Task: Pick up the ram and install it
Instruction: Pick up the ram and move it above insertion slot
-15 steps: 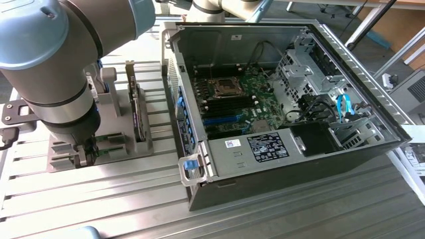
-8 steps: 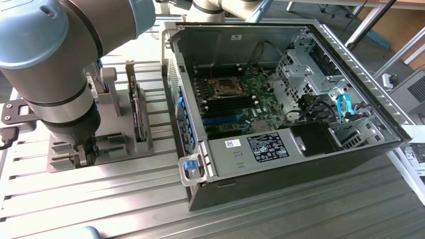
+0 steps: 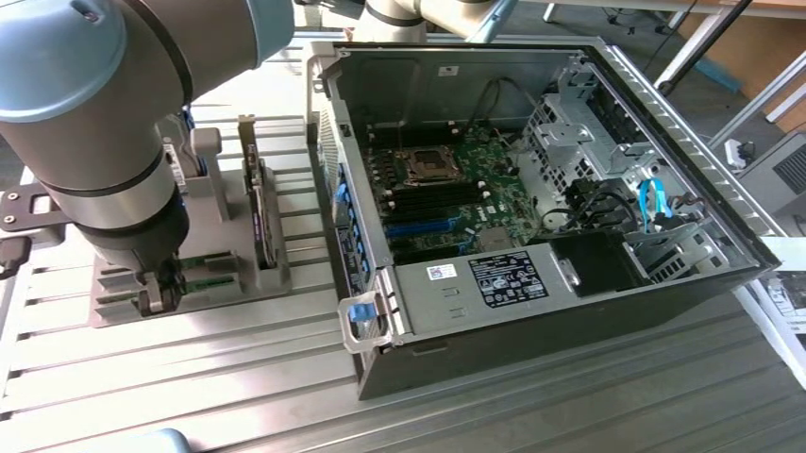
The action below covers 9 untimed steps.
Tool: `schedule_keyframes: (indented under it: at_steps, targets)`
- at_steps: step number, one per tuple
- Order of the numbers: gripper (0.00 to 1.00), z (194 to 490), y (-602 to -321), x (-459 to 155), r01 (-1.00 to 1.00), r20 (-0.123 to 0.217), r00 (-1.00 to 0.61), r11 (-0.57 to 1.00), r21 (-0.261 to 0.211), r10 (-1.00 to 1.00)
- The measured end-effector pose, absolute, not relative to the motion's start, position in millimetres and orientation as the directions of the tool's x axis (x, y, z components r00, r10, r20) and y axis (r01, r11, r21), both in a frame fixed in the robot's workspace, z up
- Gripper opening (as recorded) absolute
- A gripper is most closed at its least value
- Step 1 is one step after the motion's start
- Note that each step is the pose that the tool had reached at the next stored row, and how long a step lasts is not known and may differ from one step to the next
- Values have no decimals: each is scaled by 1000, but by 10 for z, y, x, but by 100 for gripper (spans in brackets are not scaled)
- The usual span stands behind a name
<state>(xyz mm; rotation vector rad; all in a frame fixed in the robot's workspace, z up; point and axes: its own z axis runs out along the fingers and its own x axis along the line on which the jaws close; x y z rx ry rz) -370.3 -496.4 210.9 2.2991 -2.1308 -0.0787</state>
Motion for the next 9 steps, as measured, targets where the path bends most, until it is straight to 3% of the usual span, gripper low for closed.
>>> schedule_keyframes:
  at_steps: [9]
  targets:
    - [14, 2210, -4964, -3703, -996, -33, 75, -76, 39, -997]
